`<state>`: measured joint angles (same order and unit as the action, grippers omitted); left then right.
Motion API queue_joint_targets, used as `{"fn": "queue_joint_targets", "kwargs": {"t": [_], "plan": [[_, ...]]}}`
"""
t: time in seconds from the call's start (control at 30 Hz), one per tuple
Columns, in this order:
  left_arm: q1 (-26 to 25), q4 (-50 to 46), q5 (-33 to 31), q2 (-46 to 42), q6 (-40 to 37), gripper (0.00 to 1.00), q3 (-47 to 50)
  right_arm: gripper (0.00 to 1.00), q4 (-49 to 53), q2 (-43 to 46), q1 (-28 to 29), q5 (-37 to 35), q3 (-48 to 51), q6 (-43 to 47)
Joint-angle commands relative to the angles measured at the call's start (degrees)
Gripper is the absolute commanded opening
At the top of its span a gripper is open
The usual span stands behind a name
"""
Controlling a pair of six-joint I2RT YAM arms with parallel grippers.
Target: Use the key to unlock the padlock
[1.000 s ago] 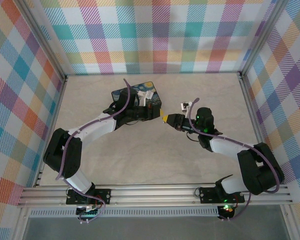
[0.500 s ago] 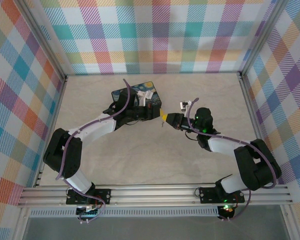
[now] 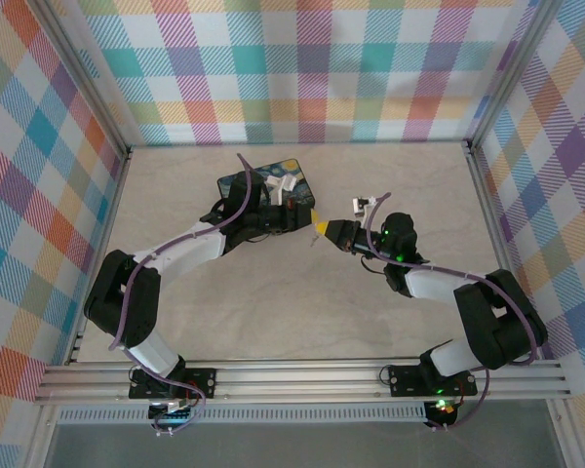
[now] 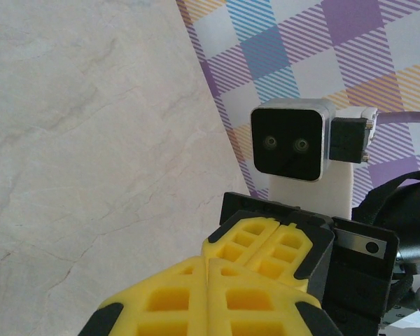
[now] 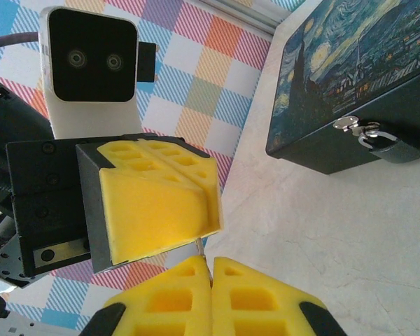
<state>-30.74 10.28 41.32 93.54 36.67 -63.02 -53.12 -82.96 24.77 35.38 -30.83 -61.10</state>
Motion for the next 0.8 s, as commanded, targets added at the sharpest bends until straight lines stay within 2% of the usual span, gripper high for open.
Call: {"fn": "queue_joint_targets", "kwargs": {"t": [0.0, 0.07, 0.1, 0.2, 0.3, 0.4, 0.6, 0.7, 0.77], "plan": [[0.7, 0.5, -0.9, -0.6, -0.2, 0.00, 1.4, 0.00, -3.4, 1.5, 0.4, -0.3, 0.7, -0.1], [1.0, -0.6, -1.8, -0.8, -0.4, 0.00, 1.3, 0.00, -1.4, 2.6, 0.4, -1.0, 0.9, 1.2], [1.1, -1.4, -2.5, -0.9, -0.6, 0.04, 1.3, 0.00, -0.2, 3.1, 0.4, -1.2, 0.9, 2.0], [1.5, -4.1, -5.2, -1.8, -1.7, 0.35, 1.1, 0.00, 4.6, 4.5, 0.4, -1.7, 0.4, 5.3], [1.8, -6.3, -7.7, -2.9, -2.3, 0.46, 0.7, 0.00, 7.8, 5.3, 0.3, -1.6, 0.2, 7.8], [2.0, -9.0, -10.7, -3.6, -2.9, 0.51, 0.1, 0.00, 10.4, 5.5, 0.2, -1.7, -0.1, 9.7], [2.1, -13.3, -17.7, -5.2, -3.1, 0.53, -0.2, 0.00, 13.0, 4.7, 0.1, -1.2, -0.9, 12.1], [2.1, -18.4, -23.4, -5.3, -3.2, 0.54, -1.1, 0.00, 18.7, 5.0, 0.0, -1.2, -2.5, 15.1], [2.1, -22.1, -27.4, -4.6, -3.8, 0.58, -2.0, 0.00, 22.4, 5.7, -0.2, -1.7, -3.3, 17.2]]}}
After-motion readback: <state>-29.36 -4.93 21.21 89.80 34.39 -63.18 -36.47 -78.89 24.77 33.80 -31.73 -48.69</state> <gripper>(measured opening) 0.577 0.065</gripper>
